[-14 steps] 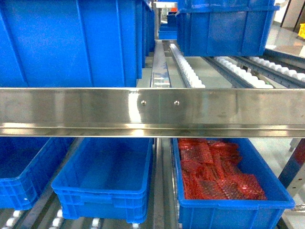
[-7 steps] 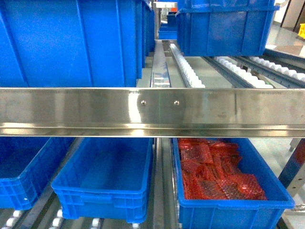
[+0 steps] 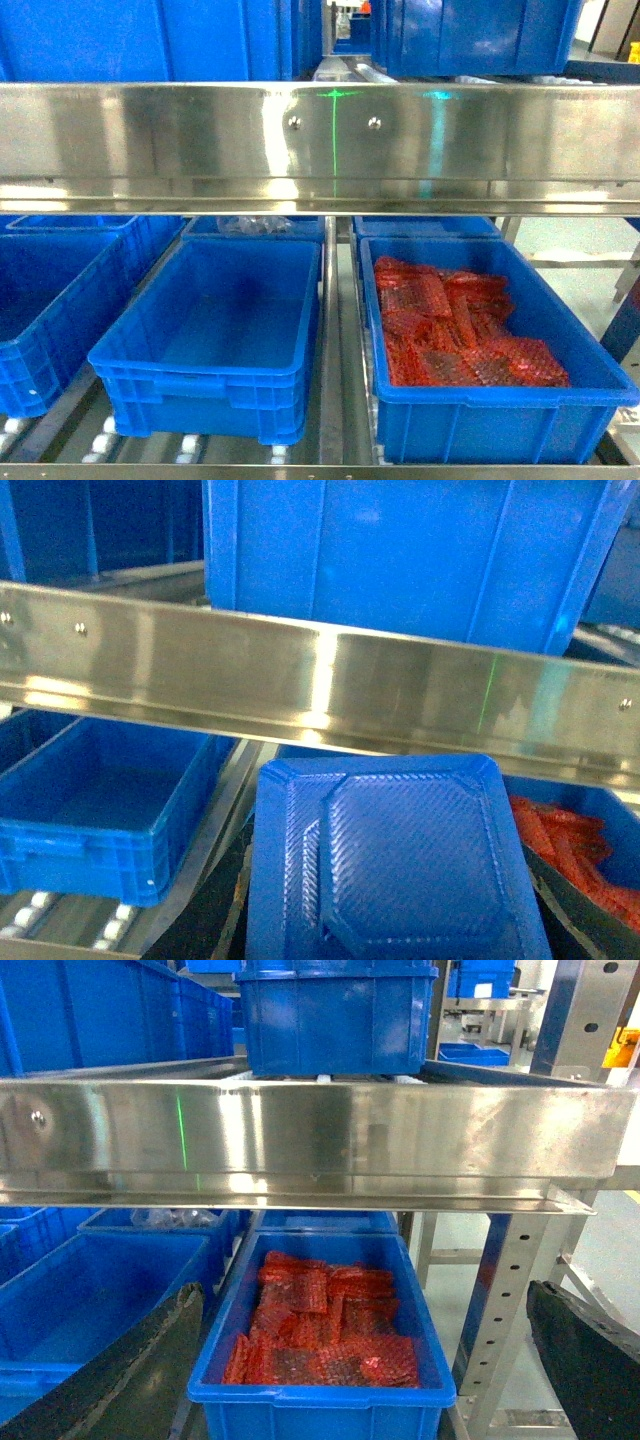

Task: Pick blue part to blue bin on bottom shelf

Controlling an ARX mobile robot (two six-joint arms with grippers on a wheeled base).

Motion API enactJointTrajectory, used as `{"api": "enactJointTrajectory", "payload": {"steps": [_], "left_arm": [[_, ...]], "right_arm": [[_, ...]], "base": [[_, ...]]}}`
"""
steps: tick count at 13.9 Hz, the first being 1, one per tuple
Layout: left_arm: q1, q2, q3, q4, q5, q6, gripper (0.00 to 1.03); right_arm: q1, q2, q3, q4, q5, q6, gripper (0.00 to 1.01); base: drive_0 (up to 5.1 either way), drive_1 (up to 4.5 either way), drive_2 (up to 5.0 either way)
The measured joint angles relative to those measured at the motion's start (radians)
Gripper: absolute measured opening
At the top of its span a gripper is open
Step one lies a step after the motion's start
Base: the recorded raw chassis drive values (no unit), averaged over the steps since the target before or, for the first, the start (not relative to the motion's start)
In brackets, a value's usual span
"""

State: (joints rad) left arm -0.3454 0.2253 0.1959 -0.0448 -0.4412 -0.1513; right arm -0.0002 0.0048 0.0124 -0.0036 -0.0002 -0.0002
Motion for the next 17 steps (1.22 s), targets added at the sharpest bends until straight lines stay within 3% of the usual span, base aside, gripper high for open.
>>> {"api": "enactJointTrajectory", "payload": {"steps": [7, 17], "left_arm": [[0.0, 0.0, 0.0, 0.0, 0.0, 0.0, 0.43], [0.0, 0.0, 0.0, -0.003, 0.0, 0.0, 0.43]], "right_arm": [[0.0, 0.0, 0.0, -0.002, 0.0, 0.0, 0.98], [0.0, 0.0, 0.0, -0.004, -0.002, 0.0, 0.98]], "base": [[-5.1, 2.4, 2.4], [0.0, 0.0, 0.0]]}}
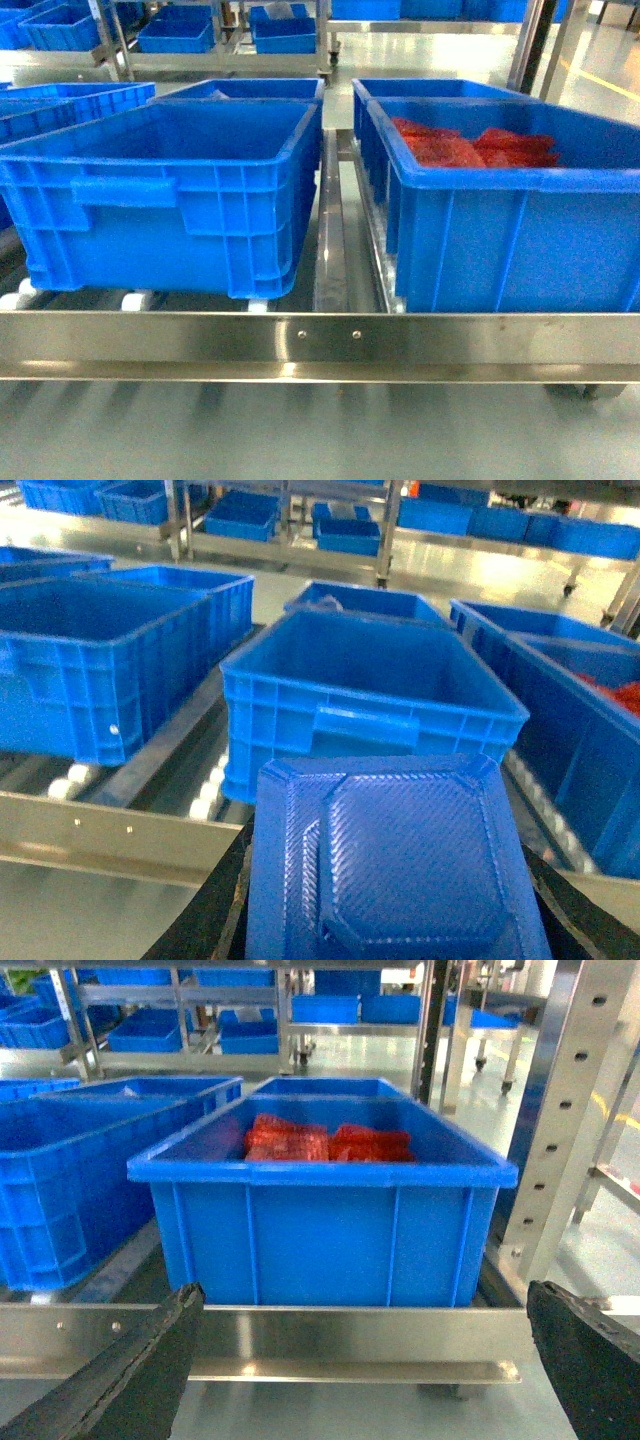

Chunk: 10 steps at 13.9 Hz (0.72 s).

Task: Pick blue part to blue bin on bottom shelf

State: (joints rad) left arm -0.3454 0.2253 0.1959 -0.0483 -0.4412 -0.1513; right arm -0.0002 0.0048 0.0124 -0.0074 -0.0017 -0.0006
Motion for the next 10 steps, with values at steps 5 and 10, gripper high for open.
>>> {"api": "enactJointTrajectory", "payload": {"steps": [5, 10], "left_arm": [[0.0, 0.0, -0.002, 0.001, 0.0, 0.0, 0.43], [0.0, -0.002, -0.002, 0.003, 0.0, 0.0, 0.43]], "right_arm": [[0.0, 0.0, 0.0, 0.001, 0.002, 0.001, 0.98], [0.0, 0.0, 0.0, 0.003, 0.002, 0.001, 0.98]], "base": [[0.0, 0.0, 0.0], [0.0, 2.42, -2.4]]}}
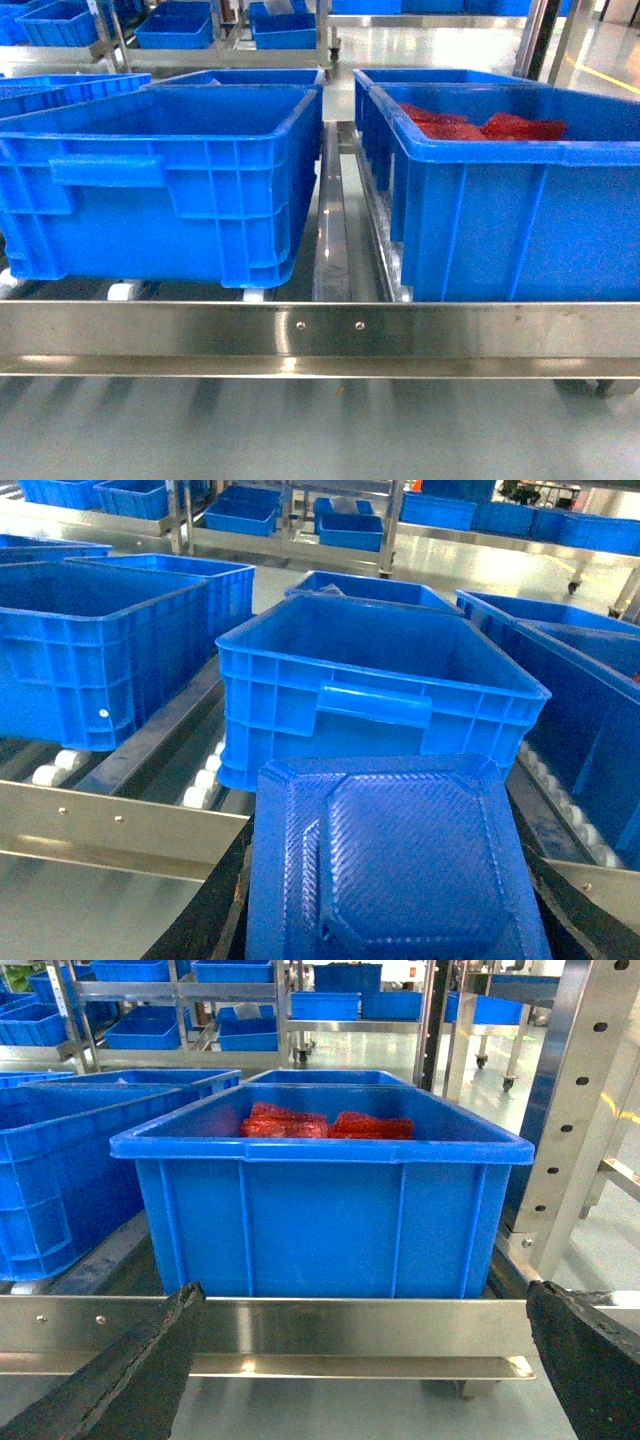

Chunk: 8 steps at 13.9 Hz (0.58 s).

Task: Pick blue part to blue bin on bottom shelf

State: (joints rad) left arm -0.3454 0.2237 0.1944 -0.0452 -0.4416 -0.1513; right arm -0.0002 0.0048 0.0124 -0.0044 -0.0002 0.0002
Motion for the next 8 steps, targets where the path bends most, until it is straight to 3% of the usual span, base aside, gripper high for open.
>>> {"api": "enactJointTrajectory", "payload": {"steps": [8], "left_arm": [[0.0, 0.003, 0.0, -0.001, 0.001, 0.0, 0.43]], "right_arm": [[0.0, 0.0, 0.0, 0.0, 0.0, 0.0, 0.98]], "base": [[0.0, 4.12, -4.0]]}}
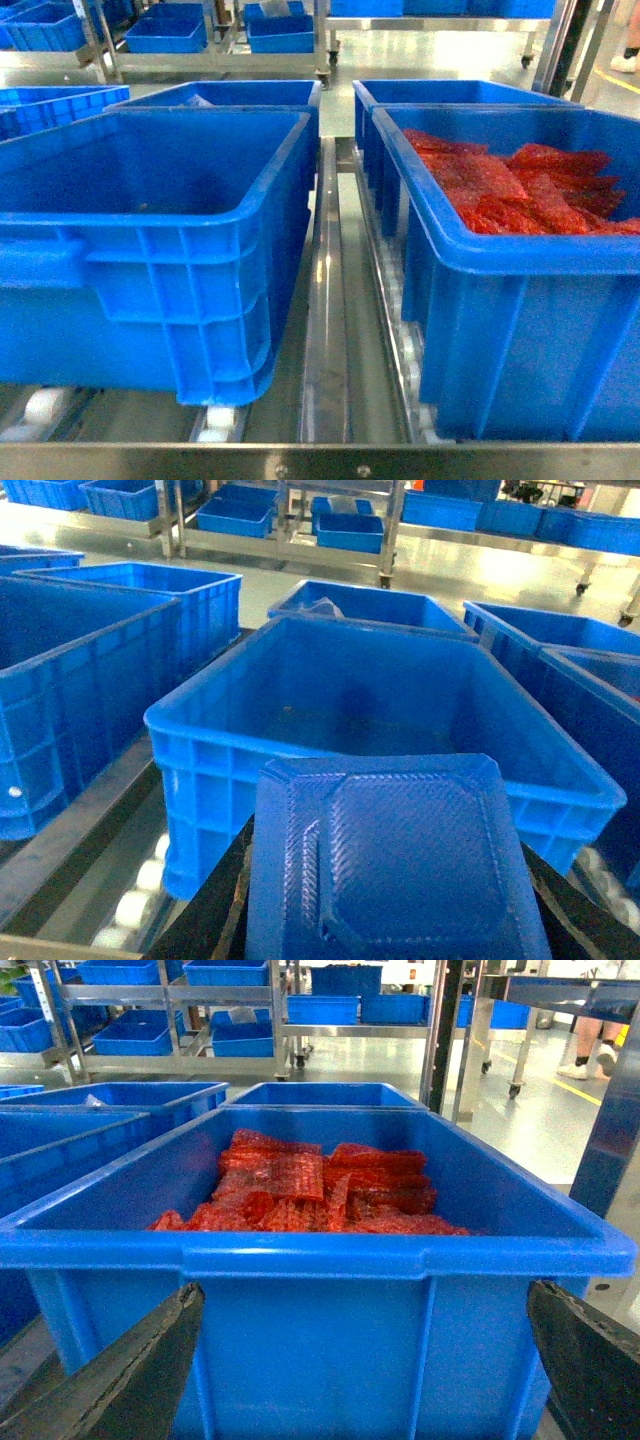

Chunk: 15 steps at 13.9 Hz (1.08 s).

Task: Pick blue part to blue bin on bottom shelf

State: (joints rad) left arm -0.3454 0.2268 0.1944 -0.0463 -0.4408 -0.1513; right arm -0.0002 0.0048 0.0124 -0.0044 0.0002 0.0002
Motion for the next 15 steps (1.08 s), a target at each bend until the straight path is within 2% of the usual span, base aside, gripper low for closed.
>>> {"api": "enactJointTrajectory", "payload": {"steps": [7, 15], "left_arm": [[0.0, 0.0, 0.0, 0.0, 0.0, 0.0, 0.43], [0.0, 0.001, 0.0, 0.001, 0.0, 0.0, 0.43]], "right_arm": [[0.0, 0.0, 0.0, -0.002, -0.001, 0.0, 0.98], [0.0, 0.0, 0.0, -0.001, 0.0, 0.0, 0.98]], "base": [[0.1, 4.14, -4.0], [0.0, 0.0, 0.0]]}}
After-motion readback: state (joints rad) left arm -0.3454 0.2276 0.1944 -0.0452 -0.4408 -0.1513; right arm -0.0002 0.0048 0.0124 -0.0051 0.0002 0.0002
